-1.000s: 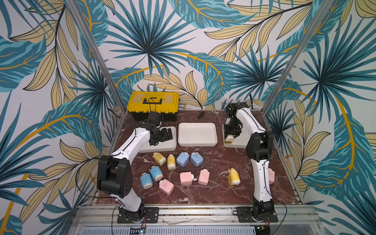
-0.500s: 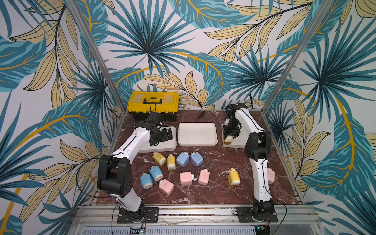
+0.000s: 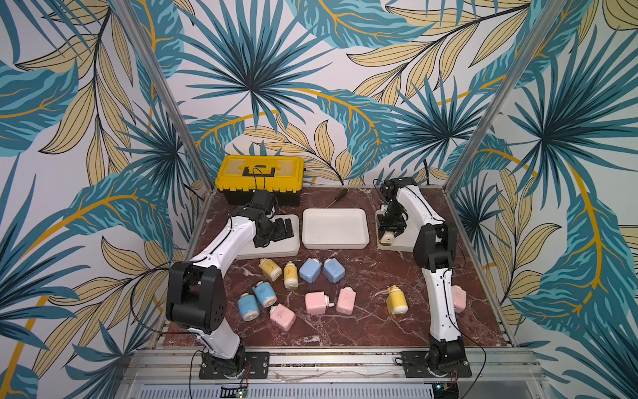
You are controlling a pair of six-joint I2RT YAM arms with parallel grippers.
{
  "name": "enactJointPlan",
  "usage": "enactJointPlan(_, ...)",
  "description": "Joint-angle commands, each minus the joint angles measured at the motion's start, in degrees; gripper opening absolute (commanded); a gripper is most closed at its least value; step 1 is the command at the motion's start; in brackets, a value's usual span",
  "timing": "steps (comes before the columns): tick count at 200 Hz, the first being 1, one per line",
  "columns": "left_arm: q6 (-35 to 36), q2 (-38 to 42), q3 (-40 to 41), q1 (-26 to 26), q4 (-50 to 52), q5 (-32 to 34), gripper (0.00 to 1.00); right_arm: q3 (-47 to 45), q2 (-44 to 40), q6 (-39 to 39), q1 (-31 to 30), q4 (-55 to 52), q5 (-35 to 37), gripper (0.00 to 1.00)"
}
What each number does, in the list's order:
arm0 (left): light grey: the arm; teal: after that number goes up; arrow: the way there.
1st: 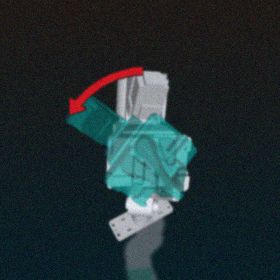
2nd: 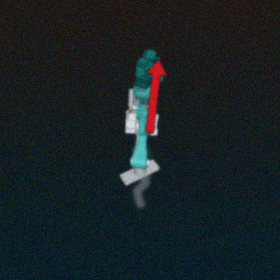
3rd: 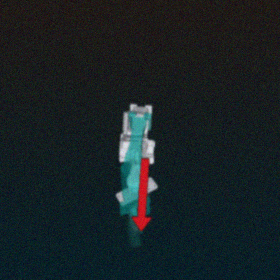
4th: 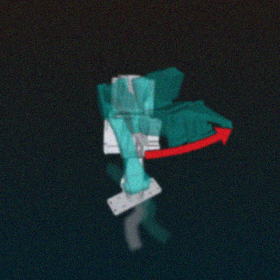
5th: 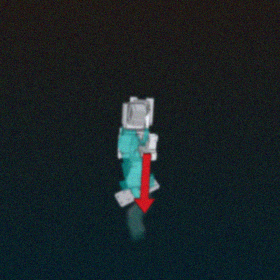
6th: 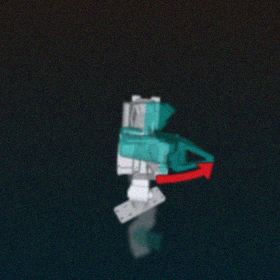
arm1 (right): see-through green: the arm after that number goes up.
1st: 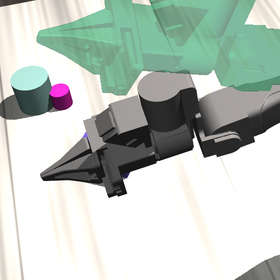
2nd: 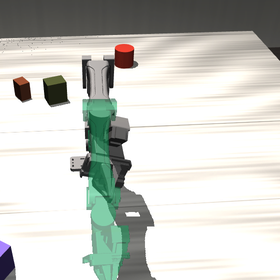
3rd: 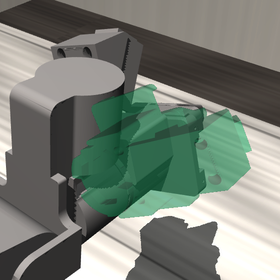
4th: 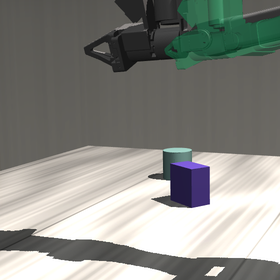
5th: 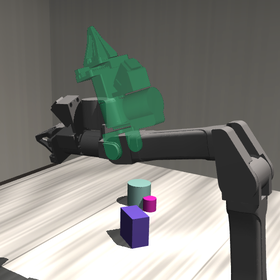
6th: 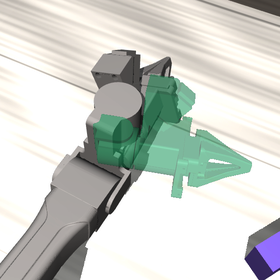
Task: Place the pencil sharpeners by color into the storage box
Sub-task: Place the pencil sharpener in the storage box, then pick up the pencil sharpener from the center of the board.
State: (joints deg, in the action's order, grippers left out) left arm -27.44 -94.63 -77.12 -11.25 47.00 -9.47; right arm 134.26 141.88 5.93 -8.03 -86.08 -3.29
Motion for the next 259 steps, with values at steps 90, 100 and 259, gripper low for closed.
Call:
enactJointPlan(90,0.90,-0.25,0.04,0.29,0.34,-0.43,0.99,0.78,-2.03,0.86,-0.36,-0.06,-0.38,0.74)
enactJointPlan(100,0.90,-0.07,-0.04,0.29,0.28,-0.35,0.99,0.79,-3.00,1.16,-0.32,-0.04,-0.56,0.75)
enactJointPlan(259,-0.33,5.96,-0.01,0.26,0.28,0.03,1.00,-36.32,-50.14,18.51,-13.54,4.78,4.89,0.75)
